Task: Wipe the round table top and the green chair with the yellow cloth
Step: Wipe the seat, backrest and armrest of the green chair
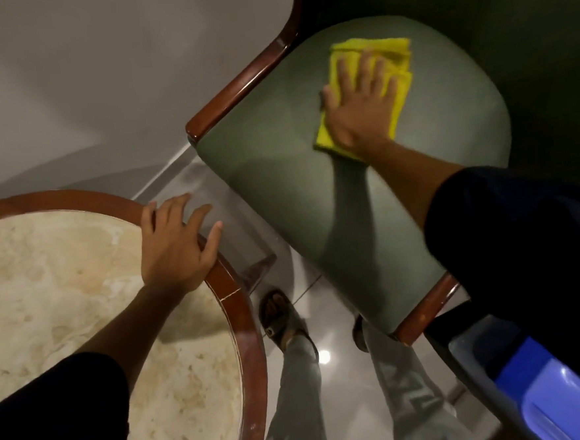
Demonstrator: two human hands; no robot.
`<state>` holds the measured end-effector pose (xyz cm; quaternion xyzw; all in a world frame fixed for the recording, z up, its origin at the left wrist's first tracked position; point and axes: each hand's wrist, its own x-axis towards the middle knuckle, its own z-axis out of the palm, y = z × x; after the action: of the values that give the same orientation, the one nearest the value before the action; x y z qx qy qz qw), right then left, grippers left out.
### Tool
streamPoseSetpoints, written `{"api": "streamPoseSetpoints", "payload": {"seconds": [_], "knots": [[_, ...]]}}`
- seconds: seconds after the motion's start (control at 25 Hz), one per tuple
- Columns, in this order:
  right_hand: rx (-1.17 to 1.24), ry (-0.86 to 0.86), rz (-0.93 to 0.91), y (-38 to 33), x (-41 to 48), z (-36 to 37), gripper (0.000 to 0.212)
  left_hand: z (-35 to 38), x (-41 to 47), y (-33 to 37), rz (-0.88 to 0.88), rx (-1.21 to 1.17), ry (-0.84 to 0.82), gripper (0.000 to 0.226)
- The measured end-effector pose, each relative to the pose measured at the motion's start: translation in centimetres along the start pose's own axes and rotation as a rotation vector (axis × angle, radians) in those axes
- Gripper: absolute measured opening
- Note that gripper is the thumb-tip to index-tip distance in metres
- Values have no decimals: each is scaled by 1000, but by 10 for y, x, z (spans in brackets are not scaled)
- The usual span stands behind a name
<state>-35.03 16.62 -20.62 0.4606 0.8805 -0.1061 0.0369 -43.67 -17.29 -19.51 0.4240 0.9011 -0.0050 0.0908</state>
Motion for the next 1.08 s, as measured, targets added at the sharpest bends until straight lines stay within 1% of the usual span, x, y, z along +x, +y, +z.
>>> {"api": "streamPoseSetpoints", "payload": {"seconds": [0.08, 0.12, 0.2, 0.24, 0.28, 0.32, 0.36, 0.4, 0.44, 0.48, 0.52, 0.56, 0.6, 0.64, 0.68, 0.72, 0.76, 0.8, 0.84, 0.88, 0.92, 1.0, 1.08], "knots": [[-82, -38, -338, -31, -43, 9, 62, -6, -2, 3, -24, -2, -40, 66], [-119, -59, -525, -32, -70, 12, 62, -11, 0, 5, -46, -19, -79, 71], [-208, -180, -894, -6, -122, 5, 63, -27, 4, 16, -74, -78, -179, 79], [-246, -235, -1034, 13, -142, 0, 65, -36, 7, 25, -65, -119, -209, 82], [-242, -261, -1082, 33, -161, -6, 67, -44, 12, 39, -25, -179, -230, 85], [-189, -243, -1016, 48, -177, -14, 69, -52, 16, 56, 27, -263, -260, 89], [-123, -205, -833, 60, -192, -22, 74, -60, 20, 75, 71, -363, -310, 94], [-70, -187, -573, 67, -203, -30, 81, -64, 23, 95, 98, -443, -374, 100], [-44, -182, -314, 73, -214, -37, 88, -65, 21, 115, 114, -468, -435, 104], [-37, -204, -103, 78, -224, -43, 91, -63, 18, 133, 134, -416, -468, 107], [15, -274, 57, 82, -230, -46, 88, -60, 14, 148, 166, -292, -460, 109], [119, -357, 187, 87, -232, -49, 80, -57, 10, 163, 216, -138, -413, 113], [230, -437, 272, 91, -231, -51, 71, -56, 8, 175, 271, -1, -354, 116], [305, -510, 277, 95, -228, -53, 61, -57, 9, 185, 326, 96, -311, 119], [335, -551, 208, 97, -224, -57, 48, -59, 14, 195, 379, 154, -294, 120], [346, -555, 122, 96, -220, -64, 33, -64, 22, 202, 428, 185, -303, 117], [383, -529, 48, 94, -215, -76, 22, -71, 30, 210, 468, 193, -338, 107], [443, -500, 0, 92, -210, -91, 20, -80, 39, 216, 495, 184, -388, 91], [506, -461, -29, 91, -206, -108, 26, -92, 48, 221, 516, 160, -449, 73], [550, -404, -33, 92, -202, -131, 33, -107, 55, 227, 534, 102, -515, 58], [579, -325, -23, 97, -199, -155, 39, -125, 60, 233, 522, -25, -586, 45], [650, -141, 34, 119, -188, -212, 48, -171, 74, 254, 401, -399, -687, 21], [735, 91, 124, 152, -177, -268, 50, -208, 91, 293, 347, -679, -701, 20]]}}
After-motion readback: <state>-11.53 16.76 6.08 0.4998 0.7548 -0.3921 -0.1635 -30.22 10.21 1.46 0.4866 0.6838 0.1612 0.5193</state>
